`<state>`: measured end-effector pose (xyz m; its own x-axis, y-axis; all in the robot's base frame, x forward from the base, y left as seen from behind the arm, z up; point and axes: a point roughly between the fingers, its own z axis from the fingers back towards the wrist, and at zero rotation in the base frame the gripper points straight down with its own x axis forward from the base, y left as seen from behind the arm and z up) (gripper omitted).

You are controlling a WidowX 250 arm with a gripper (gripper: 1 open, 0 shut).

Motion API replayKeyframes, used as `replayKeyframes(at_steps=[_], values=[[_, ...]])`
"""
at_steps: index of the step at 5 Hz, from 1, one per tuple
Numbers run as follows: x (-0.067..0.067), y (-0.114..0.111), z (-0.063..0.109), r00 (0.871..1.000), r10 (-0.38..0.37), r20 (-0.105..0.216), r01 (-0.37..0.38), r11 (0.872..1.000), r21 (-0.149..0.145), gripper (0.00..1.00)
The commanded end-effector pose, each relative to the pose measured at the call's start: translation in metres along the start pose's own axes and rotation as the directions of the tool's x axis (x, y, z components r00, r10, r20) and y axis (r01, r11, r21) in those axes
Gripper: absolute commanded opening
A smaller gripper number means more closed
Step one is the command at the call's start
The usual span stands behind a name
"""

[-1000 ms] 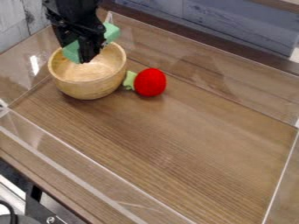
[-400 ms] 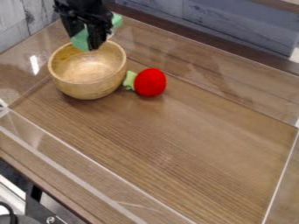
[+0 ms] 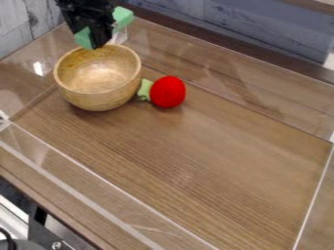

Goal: Put the green block in the brown bowl

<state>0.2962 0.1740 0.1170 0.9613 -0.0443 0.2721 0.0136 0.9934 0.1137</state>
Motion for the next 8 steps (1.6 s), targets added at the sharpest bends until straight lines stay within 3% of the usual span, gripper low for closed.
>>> replayKeyframes(at_steps=[1, 2, 4, 6, 7, 8], values=[[-0.001, 0.003, 0.01, 0.999, -0.01, 0.047, 0.01, 1.0, 0.009, 0.0], [-0.004, 0.002, 0.01, 0.998, -0.021, 0.058, 0.022, 1.0, -0.006, 0.0], [0.008, -0.04, 0.023, 0.99, -0.103, 0.098, 0.108, 0.993, -0.044, 0.0], [0.012, -0.044, 0.033, 0.991, -0.07, 0.118, 0.076, 0.996, -0.044, 0.0], [0.008, -0.045, 0.025, 0.986, -0.133, 0.103, 0.14, 0.988, -0.062, 0.0], [-0.003, -0.036, 0.025, 0.988, -0.131, 0.077, 0.136, 0.989, -0.062, 0.0]])
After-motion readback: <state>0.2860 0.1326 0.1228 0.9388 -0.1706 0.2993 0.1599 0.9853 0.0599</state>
